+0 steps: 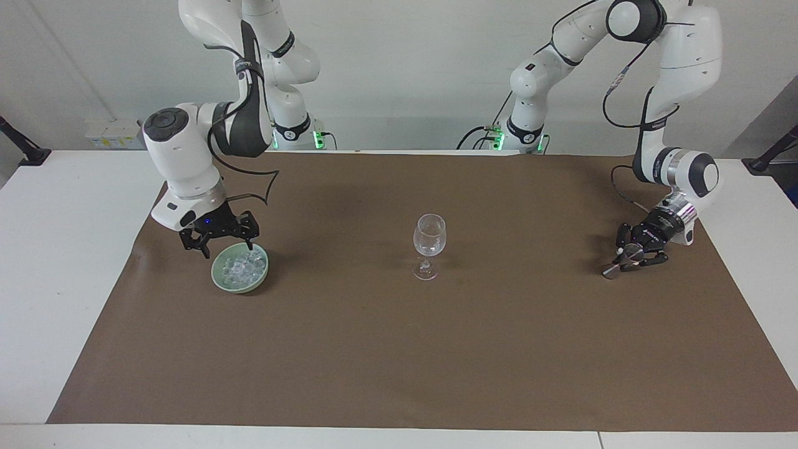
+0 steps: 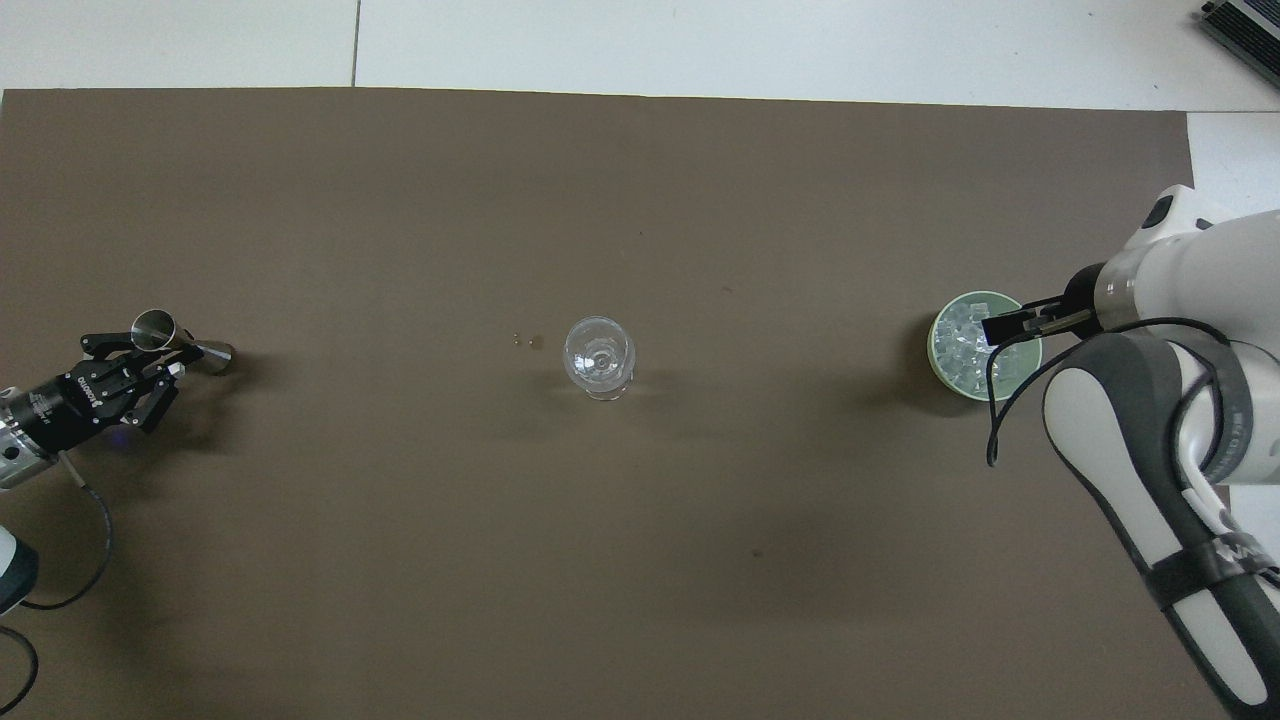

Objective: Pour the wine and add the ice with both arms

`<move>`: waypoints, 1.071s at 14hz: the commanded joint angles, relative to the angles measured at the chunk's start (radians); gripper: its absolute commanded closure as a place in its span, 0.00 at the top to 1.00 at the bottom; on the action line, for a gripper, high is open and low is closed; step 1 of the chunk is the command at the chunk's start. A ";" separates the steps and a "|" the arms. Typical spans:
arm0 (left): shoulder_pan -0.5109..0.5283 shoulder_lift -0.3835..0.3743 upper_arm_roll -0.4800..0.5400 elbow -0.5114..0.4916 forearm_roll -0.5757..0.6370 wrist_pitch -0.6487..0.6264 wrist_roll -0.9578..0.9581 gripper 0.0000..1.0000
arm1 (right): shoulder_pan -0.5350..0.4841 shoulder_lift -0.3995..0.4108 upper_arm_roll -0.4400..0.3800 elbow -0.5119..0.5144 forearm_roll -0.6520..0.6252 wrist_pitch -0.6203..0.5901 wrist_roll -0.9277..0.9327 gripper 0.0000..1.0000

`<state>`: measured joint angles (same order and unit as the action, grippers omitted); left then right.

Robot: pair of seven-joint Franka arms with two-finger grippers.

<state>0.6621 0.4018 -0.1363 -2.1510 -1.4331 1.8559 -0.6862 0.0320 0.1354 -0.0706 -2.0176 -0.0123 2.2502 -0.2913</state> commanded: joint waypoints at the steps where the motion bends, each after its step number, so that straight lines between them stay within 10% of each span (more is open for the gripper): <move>1: 0.016 0.017 -0.008 0.017 -0.010 -0.017 -0.003 0.00 | -0.015 0.029 0.005 -0.033 0.020 0.078 -0.040 1.00; 4: 0.016 0.017 -0.008 0.017 -0.013 -0.018 -0.003 0.19 | -0.015 0.056 0.005 -0.050 0.020 0.104 -0.042 0.97; 7: 0.016 0.017 -0.008 0.017 -0.013 -0.018 -0.003 0.47 | -0.015 0.067 0.005 -0.067 0.018 0.158 -0.049 0.64; 15: 0.024 0.017 -0.009 0.019 -0.015 -0.023 0.001 1.00 | -0.040 0.066 0.005 -0.079 0.018 0.149 -0.178 0.63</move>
<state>0.6633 0.4039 -0.1363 -2.1487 -1.4342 1.8552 -0.6861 0.0223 0.2087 -0.0729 -2.0811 -0.0123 2.3893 -0.4122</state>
